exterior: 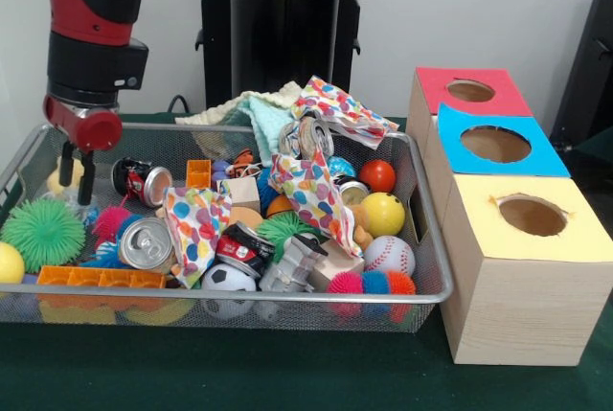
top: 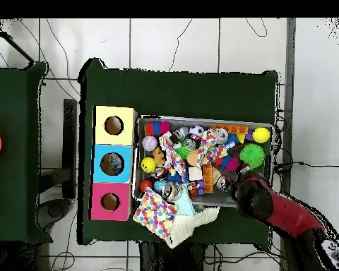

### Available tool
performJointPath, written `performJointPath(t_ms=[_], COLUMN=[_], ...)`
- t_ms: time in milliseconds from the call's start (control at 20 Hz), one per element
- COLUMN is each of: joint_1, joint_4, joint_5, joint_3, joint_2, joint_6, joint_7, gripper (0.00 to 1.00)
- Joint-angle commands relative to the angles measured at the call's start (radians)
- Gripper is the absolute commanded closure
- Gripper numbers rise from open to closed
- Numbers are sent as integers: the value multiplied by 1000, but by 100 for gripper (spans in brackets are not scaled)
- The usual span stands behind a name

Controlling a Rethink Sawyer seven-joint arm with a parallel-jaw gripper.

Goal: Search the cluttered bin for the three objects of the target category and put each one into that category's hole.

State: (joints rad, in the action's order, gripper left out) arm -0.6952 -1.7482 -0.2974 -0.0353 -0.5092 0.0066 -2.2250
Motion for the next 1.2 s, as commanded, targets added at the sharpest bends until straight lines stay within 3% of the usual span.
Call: performJointPath(t_ms=[50,1200], joint_1=[-4,-28], joint_4=[69,136], joint_5=[-42,-65], joint_3=[13,39], joint_2=[41,93], joint_6=[-14,2], joint_7=[-31,-4], gripper=[0,0])
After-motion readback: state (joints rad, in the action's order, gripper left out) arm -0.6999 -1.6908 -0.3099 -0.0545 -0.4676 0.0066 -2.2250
